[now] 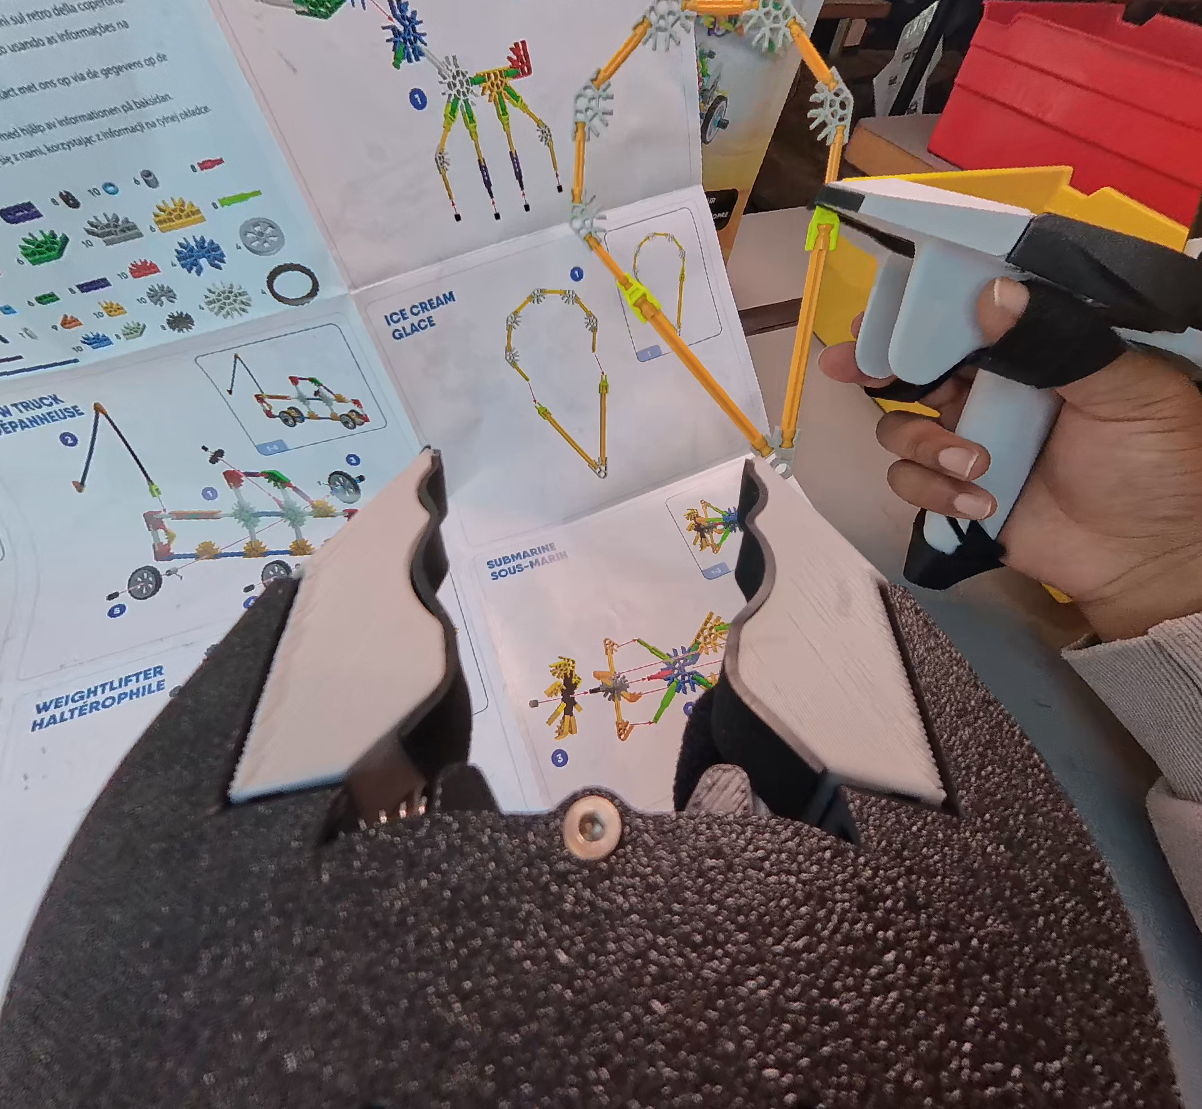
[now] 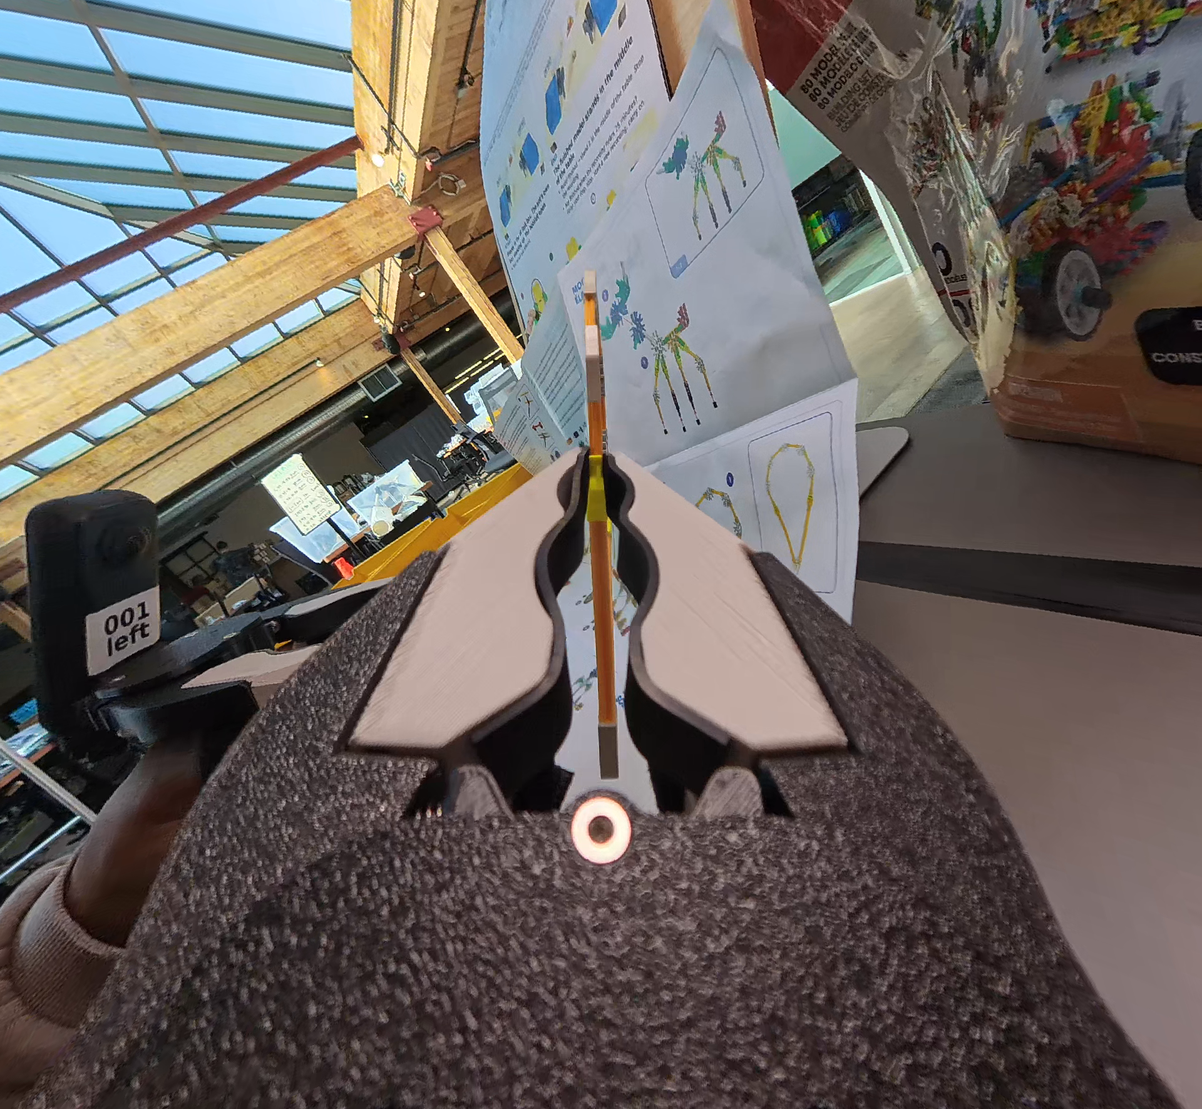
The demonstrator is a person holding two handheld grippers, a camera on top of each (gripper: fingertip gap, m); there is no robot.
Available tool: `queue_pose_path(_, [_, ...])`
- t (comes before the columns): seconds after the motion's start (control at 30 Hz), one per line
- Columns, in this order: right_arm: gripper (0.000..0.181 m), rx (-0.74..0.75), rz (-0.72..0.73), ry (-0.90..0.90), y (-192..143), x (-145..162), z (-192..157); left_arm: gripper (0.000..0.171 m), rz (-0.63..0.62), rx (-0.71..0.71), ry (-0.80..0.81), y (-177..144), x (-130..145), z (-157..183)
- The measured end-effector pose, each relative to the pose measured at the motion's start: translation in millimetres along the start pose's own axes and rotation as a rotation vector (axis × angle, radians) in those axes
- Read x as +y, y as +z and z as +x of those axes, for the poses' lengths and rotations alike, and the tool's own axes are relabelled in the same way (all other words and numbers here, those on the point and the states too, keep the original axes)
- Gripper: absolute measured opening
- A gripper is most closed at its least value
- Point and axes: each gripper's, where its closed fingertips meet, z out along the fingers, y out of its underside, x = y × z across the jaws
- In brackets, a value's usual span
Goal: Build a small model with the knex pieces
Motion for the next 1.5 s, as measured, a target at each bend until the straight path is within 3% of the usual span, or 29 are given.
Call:
queue_pose_path(0.2, [0.002,-0.184,0.111,0.133,-0.5,-26.9,-36.9,0.087,0.090,0.082,-0.068,-25.6,-33.0,3.6])
queue_pose_path(0.33, [0.003,-0.286,0.132,0.123,6.7,-37.1,-75.7,0.078,0.216,0.266,-0.152,-75.0,-75.3,12.9])
queue_pose_path(0.5, [0.002,-0.442,0.068,0.025,25.9,-30.3,-161.9,0.074,0.280,0.464,-0.092,-136.7,-107.4,7.0])
queue_pose_path(0.6, [0.002,-0.557,-0.032,-0.046,39.7,0.2,-228.3,0.074,0.245,0.581,-0.062,-162.7,-108.8,-9.1])
queue_pose_path(0.7, [0.002,-0.557,-0.140,-0.171,55.2,44.8,-264.7,0.066,0.146,0.815,-0.067,-193.6,-89.0,-10.6])
queue_pose_path(0.73, [0.002,-0.559,-0.166,-0.184,57.5,57.5,-272.1,0.055,0.119,0.868,-0.060,-201.4,-78.0,-13.4])
queue_pose_path(0.8, [0.003,-0.540,-0.215,-0.186,58.8,82.4,-277.9,0.036,0.080,0.915,-0.061,-207.1,-54.4,-23.0])
queue_pose_path(0.93, [0.002,-0.448,-0.285,-0.176,49.1,128.7,-268.5,0.015,0.005,0.982,-0.135,-198.2,-0.3,-37.5])
queue_pose_path(1.07, [0.003,-0.220,-0.474,-0.189,31.6,175.9,-220.4,0.005,-0.069,1.003,-0.287,-172.4,49.5,-56.9])
queue_pose_path(1.13, [0.004,-0.125,-0.622,-0.186,18.6,202.6,-191.7,0.002,-0.181,0.982,-0.378,-160.0,70.8,-66.5])
queue_pose_path(1.23, [0.005,-0.154,-0.774,-0.061,6.7,238.5,-179.1,0.000,-0.283,0.887,-0.314,-146.7,98.4,-77.6])
queue_pose_path(1.33, [0.006,-0.236,-0.945,-0.091,-11.4,270.3,-181.6,0.000,-0.362,0.890,-0.249,-148.6,113.5,-71.1])
queue_pose_path(1.5, [0.015,-0.315,-1.030,-0.144,-29.4,280.5,-186.3,0.003,-0.467,0.870,-0.096,-149.2,142.1,-64.8])
